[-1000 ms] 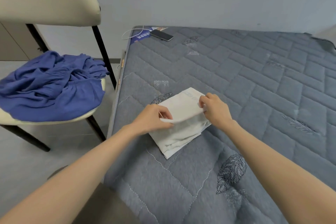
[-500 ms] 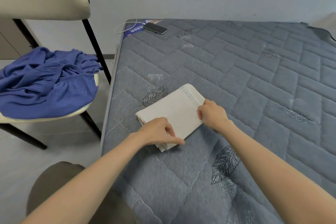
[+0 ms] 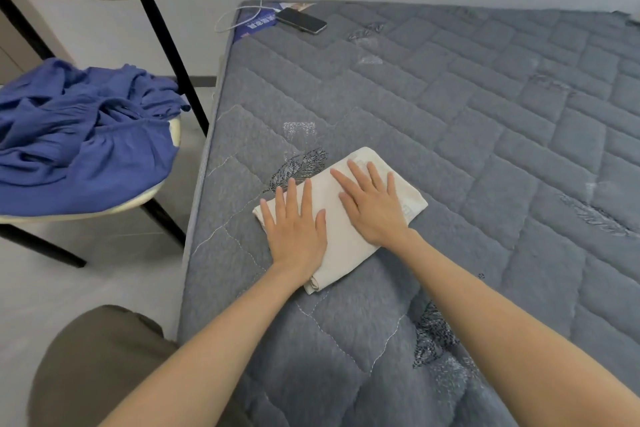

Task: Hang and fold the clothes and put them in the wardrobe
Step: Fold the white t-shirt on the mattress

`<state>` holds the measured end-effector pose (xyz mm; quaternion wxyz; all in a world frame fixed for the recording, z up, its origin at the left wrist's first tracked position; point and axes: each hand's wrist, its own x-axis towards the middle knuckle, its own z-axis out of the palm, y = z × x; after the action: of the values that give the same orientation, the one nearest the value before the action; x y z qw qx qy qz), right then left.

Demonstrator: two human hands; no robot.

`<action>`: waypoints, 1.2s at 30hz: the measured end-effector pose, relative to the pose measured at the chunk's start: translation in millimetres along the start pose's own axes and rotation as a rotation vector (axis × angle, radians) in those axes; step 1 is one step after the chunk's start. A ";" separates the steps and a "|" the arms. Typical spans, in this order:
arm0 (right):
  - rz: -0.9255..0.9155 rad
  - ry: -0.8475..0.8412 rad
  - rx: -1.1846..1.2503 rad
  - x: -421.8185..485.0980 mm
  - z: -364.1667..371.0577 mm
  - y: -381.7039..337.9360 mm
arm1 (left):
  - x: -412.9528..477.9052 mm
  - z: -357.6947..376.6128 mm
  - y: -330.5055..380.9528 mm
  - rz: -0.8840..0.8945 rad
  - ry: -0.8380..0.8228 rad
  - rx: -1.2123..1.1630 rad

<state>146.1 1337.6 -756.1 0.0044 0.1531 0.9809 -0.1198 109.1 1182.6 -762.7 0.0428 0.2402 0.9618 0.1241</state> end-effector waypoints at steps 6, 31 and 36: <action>0.204 0.061 -0.024 3.8 16.1 9.7 | 8.4 5.0 -15.3 -0.019 0.030 -0.009; 0.401 -0.004 0.364 15.5 -17.4 18.7 | -4.3 -6.7 -11.6 -0.931 -0.183 -1.185; 0.445 0.028 0.564 8.9 -20.3 16.0 | -6.4 -13.6 -10.0 -0.931 -0.118 -1.076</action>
<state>142.9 1359.9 -740.6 -0.0256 0.3598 0.8519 -0.3798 108.4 1168.1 -752.1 0.2560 -0.2436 0.7659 0.5371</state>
